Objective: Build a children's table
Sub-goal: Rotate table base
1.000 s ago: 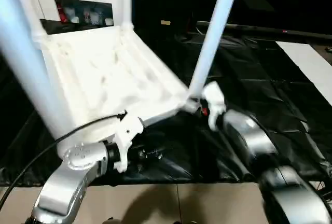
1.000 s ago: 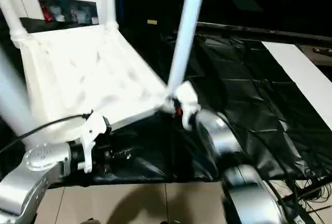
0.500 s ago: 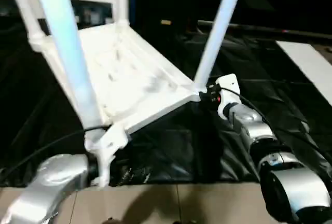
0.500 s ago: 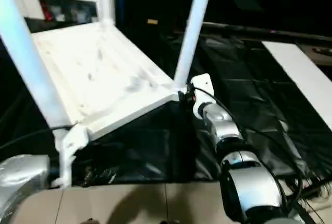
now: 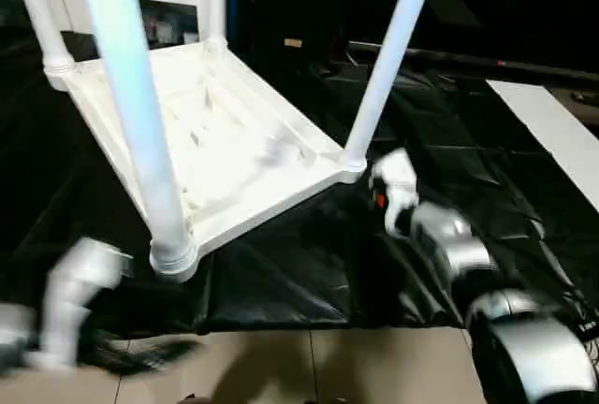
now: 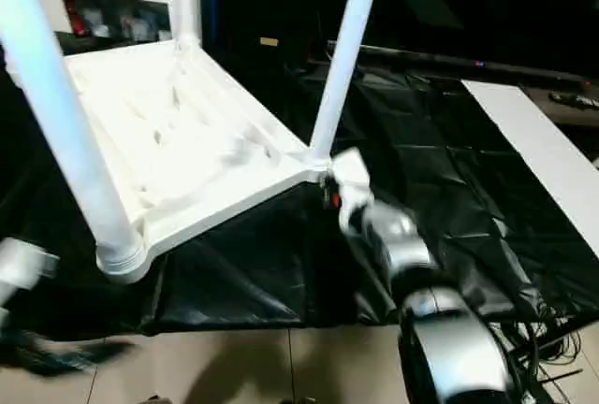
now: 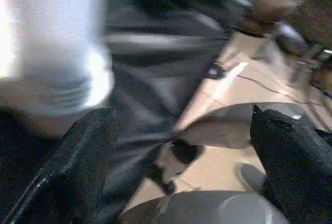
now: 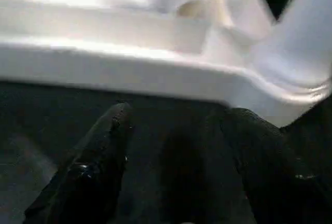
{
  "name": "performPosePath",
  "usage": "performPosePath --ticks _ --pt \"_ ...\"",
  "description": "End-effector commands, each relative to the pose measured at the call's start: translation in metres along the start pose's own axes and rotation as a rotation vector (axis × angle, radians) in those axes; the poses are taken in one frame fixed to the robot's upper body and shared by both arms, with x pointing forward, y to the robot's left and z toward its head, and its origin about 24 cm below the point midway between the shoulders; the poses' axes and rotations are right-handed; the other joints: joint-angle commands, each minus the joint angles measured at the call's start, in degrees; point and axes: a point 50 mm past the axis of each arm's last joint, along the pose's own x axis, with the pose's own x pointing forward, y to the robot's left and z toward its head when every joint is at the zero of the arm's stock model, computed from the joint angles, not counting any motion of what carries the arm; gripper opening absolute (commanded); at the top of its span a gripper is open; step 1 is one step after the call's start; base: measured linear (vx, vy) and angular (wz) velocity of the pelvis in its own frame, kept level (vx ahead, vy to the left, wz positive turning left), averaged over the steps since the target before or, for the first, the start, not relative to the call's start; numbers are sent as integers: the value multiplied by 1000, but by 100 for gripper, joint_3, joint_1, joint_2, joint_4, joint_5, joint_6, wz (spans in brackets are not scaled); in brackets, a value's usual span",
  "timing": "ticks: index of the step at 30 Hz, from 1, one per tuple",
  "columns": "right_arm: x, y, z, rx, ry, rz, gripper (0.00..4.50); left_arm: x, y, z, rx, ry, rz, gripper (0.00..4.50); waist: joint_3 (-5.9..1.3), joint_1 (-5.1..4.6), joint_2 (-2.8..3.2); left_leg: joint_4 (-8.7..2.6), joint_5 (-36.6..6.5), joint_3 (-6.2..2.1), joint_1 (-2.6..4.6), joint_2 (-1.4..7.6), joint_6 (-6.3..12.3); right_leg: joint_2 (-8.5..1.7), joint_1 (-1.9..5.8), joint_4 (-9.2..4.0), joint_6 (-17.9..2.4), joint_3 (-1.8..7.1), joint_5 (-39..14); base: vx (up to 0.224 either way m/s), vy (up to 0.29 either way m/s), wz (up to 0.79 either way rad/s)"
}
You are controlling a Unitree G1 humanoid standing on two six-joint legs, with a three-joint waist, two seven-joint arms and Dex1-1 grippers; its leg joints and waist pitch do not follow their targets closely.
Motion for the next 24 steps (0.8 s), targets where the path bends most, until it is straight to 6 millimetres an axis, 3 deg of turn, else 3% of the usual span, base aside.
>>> performPosePath --ticks 1,2,3,7,9,10,11,13,14,16,17,19,21,24 --pt "-9 -7 3 -22 -4 19 311 -10 8 7 21 -18 43 450 -260 2 190 -483 -2223 -37 33 121 -26 -327 221 -482 -604 318 -2816 0 0 0" --pt "-10 -6 0 -22 5 20 311 -14 15 11 40 -33 77 450 -254 15 245 -491 -2243 -45 38 116 -37 -326 223 -484 -624 320 -2795 0 0 0" --pt "-11 -6 -2 -23 12 20 311 -17 19 13 52 -44 99 450 -256 30 238 -472 -2285 -23 90 107 -36 -317 178 -504 -668 329 -2726 0 0 0" --pt "-11 -6 -6 -10 17 -19 311 -18 31 25 109 -124 163 450 -264 41 266 -501 -2311 -67 56 108 -113 -345 257 -462 -748 325 -2625 0 0 0" --pt "-8 -5 -8 5 20 -68 311 -7 38 36 159 -209 167 450 -287 59 246 -488 -2178 -52 75 100 -138 -344 256 -456 -791 334 -2486 0 0 0" --pt "-6 -4 -8 18 20 -89 311 1 40 43 167 -257 156 450 -300 77 260 -486 -2080 -49 68 106 -167 -352 266 -421 -853 343 -2297 0 0 0" --pt "-3 -2 -8 28 23 -110 311 10 41 49 173 -298 125 450 -308 97 312 -496 -2045 -59 64 109 -211 -352 283 -393 -902 341 -2150 0 0 0" --pt "4 1 -7 36 25 -142 311 28 40 58 177 -351 64 450 -316 118 309 -488 -2065 -48 85 107 -277 -360 279 -379 -963 342 -2042 0 0 0" --pt "7 2 -6 37 25 -150 311 33 39 60 178 -367 42 450 -321 141 298 -487 -2055 -46 83 107 -299 -363 284 -371 -979 343 -1999 0 0 0" --pt "19 10 -1 52 18 -167 311 58 36 66 193 -391 -14 450 -330 152 345 -484 -2035 -42 83 102 -321 -363 288 -358 -1001 349 -1920 0 0 0" --pt "19 10 -1 52 18 -167 311 58 36 66 193 -391 -14 450 -330 147 318 -480 -2013 -34 82 100 -325 -358 293 -357 -1009 346 -1870 0 0 0" --pt "28 18 3 57 14 -162 311 76 31 71 198 -412 -79 450 -340 145 352 -475 -1925 -34 69 101 -313 -364 309 -344 -998 353 -1784 0 0 0" --pt "32 22 5 64 14 -163 311 82 28 72 199 -416 -108 450 -343 152 368 -470 -1903 -25 78 102 -321 -351 302 -330 -1040 354 -1647 0 0 0" --pt "42 30 9 96 15 -170 311 104 16 78 202 -422 -204 450 -340 152 360 -472 -1899 -23 62 98 -328 -350 316 -317 -1072 350 -1601 0 0 0"
